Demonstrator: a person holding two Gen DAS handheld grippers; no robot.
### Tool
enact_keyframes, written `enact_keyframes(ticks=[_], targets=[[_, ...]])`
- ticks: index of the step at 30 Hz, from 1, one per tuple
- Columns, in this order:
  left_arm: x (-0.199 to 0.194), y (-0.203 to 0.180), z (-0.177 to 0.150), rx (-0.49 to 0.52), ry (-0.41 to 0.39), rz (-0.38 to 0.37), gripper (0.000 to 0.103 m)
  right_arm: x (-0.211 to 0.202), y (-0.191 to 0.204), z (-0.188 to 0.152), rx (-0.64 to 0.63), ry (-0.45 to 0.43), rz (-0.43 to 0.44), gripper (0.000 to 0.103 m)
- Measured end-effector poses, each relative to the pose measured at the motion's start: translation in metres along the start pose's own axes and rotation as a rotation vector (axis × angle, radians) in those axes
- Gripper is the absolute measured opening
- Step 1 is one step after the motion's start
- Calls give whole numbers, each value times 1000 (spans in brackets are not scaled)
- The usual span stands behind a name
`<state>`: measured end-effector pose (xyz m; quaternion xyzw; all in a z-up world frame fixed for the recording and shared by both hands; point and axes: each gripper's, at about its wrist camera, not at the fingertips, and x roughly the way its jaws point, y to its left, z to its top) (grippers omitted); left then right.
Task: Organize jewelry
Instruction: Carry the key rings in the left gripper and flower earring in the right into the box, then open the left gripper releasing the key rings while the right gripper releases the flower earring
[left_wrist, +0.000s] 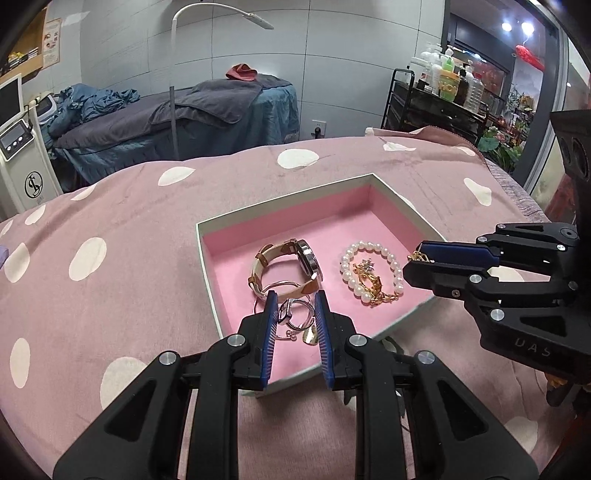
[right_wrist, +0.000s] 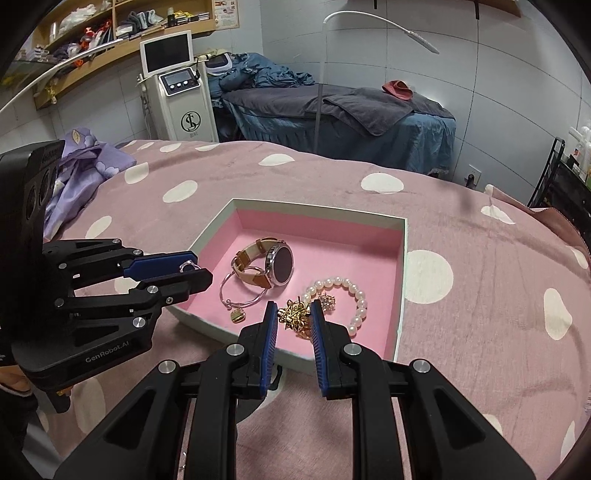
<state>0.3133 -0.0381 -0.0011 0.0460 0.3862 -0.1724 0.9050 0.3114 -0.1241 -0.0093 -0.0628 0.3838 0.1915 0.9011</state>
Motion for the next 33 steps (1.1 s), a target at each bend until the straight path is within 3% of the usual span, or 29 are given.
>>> enact_keyframes(ticks=[10,25,27,33], targets=[[40,2,1,1,96,-1,21,37,-1,12,-25,77,-54,18],[29,-7,1,39,40,27,24,42,3,4,-81,73,-99,19],[25,-7,1,43,24,41,42,40,3,5,-85,61,-99,21],[1,-4,-1,48,-57,100,69,20,-2,4,-64,3,-98,39]])
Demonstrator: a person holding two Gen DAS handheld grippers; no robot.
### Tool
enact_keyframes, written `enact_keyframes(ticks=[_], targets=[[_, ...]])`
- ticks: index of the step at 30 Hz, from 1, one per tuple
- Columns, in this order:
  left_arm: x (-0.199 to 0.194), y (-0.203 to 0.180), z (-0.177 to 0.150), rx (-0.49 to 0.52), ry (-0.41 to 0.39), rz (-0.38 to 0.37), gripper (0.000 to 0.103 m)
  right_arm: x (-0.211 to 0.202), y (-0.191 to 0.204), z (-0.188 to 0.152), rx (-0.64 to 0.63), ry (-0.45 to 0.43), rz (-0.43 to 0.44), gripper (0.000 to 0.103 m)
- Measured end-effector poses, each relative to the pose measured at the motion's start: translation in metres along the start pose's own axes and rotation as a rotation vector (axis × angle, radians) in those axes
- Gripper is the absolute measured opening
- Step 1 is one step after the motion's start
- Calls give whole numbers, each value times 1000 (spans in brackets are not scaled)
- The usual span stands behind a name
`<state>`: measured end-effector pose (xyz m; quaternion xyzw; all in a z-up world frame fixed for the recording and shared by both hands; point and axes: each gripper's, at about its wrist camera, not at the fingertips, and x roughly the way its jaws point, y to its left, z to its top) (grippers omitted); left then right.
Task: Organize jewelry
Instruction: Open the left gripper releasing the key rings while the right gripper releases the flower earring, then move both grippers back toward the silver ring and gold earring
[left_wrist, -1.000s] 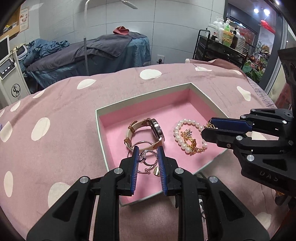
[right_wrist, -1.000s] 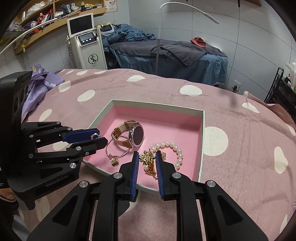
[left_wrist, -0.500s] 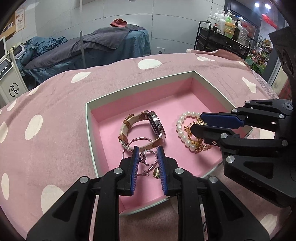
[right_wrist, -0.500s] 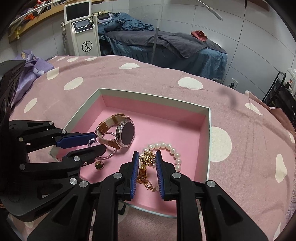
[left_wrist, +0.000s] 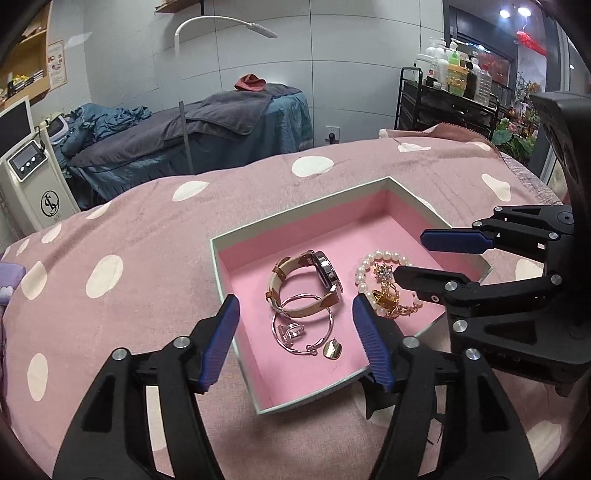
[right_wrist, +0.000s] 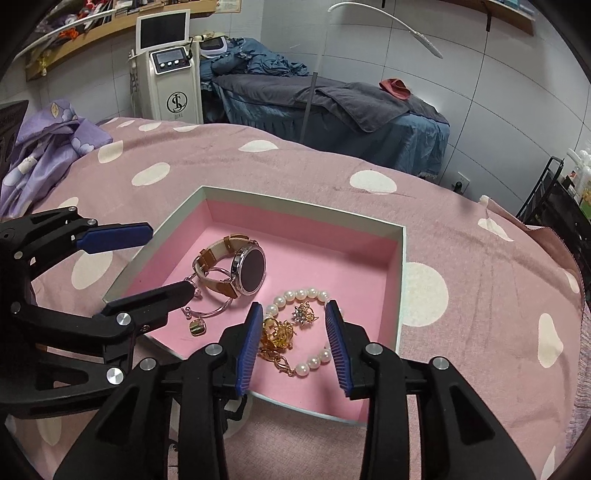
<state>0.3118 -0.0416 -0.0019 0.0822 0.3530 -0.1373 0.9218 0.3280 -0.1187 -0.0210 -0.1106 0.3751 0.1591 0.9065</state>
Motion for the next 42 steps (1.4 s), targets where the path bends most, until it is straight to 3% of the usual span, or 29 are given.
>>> enact_keyframes(ticks=[6,14,24,35,42], targets=[[-36,7,-9,-37,-90,32,85,-33,-6,-10,43,-68,6,61],[-73,-2,-50,-24,-101,-7,92,-64,-3,-41,93,-66,51,71],[-84,-13,-103,-33,-32,-38,93,-72,17,-89,36,-4,63,72],[-91,-36,-133,-2,1,-66,93,-82,27,-120,-1,33,105,71],[-92,-46,-139,8,7,-92,92,-80,41,-129,-56,65,132,55]])
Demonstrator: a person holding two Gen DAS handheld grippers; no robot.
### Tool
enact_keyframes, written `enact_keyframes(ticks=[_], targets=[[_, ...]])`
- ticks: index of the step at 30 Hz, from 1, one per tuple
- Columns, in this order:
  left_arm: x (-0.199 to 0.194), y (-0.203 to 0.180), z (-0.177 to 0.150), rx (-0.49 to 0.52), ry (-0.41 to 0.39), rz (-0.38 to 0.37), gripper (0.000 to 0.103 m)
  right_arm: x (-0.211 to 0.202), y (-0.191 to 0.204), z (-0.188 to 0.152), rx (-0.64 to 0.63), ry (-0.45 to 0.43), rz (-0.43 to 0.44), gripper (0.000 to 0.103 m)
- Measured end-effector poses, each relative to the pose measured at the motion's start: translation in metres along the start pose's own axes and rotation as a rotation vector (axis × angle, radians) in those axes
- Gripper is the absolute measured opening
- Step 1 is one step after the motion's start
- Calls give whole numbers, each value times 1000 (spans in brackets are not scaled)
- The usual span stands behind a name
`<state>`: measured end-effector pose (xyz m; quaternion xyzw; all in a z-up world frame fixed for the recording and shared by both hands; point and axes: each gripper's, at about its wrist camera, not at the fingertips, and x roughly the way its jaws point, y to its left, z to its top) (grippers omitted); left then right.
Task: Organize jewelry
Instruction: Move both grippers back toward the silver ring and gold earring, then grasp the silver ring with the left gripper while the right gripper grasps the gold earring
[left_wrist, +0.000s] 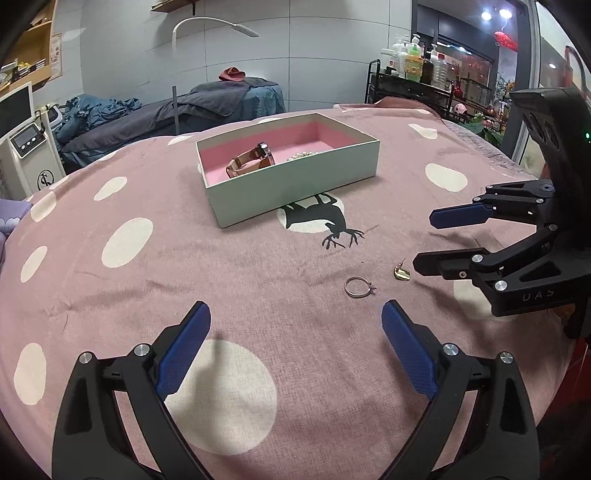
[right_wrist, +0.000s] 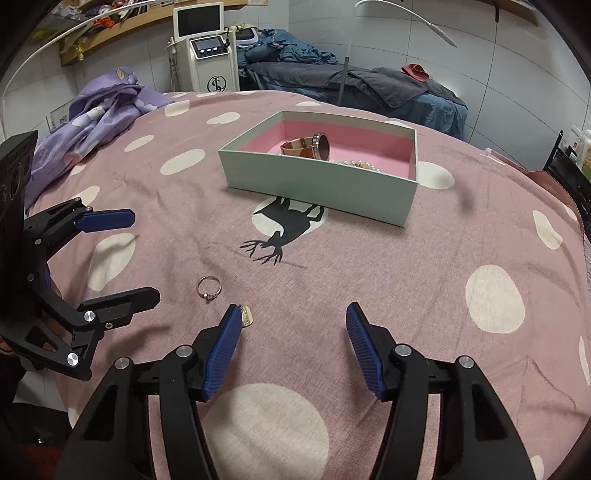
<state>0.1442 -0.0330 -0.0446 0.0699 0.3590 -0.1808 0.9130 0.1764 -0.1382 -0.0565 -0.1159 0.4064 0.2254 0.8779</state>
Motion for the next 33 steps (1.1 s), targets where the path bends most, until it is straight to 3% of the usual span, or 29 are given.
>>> enact_keyframes(ticks=[5,9,19,25,27,33], targets=[[4,-5,-5,26,28,-17,77,4,13,-3,-42,18,30,49],[8,-7,-6,33,47,-34,67,12,20,-1,-62,40,32,38],[15,-12,-5,45,61,-55,63,19,28,3,-66,49,59,13],[23,-19,3,59,66,-81,55,13,19,-1,-18,39,48,12],[28,-22,6,56,75,-99,46,11,15,-3,-3,35,42,12],[37,-29,14,49,78,-131,34,6,6,-8,34,28,35,12]])
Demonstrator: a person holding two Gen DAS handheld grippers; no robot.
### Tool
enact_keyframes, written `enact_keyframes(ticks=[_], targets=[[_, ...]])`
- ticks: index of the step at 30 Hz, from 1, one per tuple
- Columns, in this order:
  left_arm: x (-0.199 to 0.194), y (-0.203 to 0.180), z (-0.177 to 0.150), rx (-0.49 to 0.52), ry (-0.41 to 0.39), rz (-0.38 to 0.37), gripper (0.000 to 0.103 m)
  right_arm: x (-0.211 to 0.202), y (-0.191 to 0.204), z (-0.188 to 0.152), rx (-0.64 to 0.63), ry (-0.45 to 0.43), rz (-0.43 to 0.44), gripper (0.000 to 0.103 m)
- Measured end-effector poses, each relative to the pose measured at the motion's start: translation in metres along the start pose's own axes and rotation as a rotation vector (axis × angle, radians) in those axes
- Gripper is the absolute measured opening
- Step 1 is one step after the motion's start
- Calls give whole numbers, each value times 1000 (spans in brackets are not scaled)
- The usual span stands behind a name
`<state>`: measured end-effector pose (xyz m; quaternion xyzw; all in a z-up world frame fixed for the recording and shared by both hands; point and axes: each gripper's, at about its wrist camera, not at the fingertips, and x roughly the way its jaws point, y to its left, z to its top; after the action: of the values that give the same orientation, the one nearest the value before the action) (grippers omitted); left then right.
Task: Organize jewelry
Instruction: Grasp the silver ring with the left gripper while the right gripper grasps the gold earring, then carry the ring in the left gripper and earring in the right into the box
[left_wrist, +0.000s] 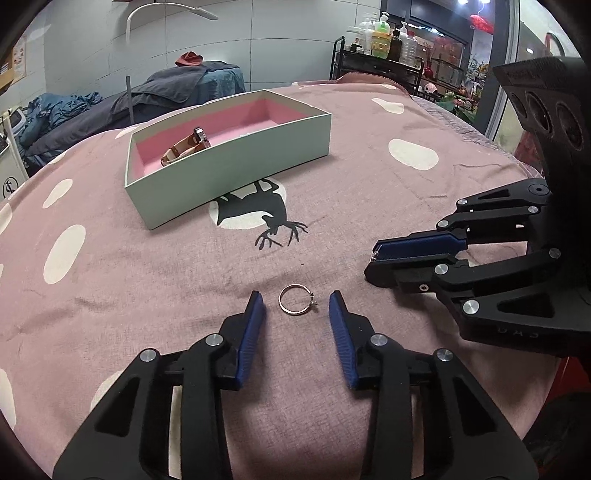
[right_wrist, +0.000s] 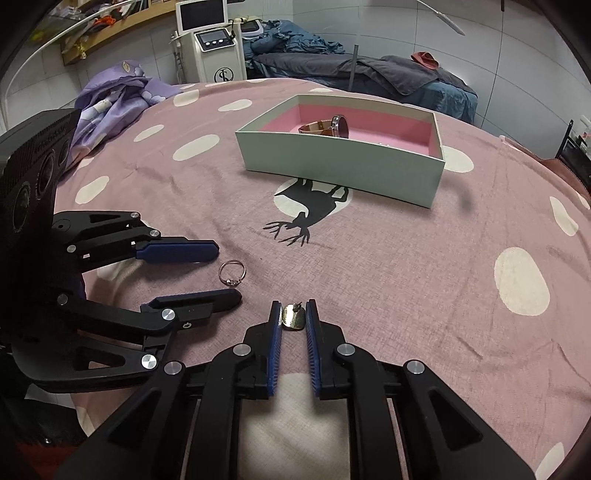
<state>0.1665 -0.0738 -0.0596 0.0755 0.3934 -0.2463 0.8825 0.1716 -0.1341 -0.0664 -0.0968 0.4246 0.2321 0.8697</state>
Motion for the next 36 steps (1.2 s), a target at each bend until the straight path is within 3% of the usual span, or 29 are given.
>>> enact_keyframes(ticks=[6,26,36], targets=[[3,-3,4,-7,3,-19,21,0,-1,0,6,-3,1,12],[-14,6,-1,-53,-25,-19,20,-7,-5,4,23,-30,9,12],[-27,18,18,-39,-66,-4,20,-15,-4,27,0,-76,7,12]])
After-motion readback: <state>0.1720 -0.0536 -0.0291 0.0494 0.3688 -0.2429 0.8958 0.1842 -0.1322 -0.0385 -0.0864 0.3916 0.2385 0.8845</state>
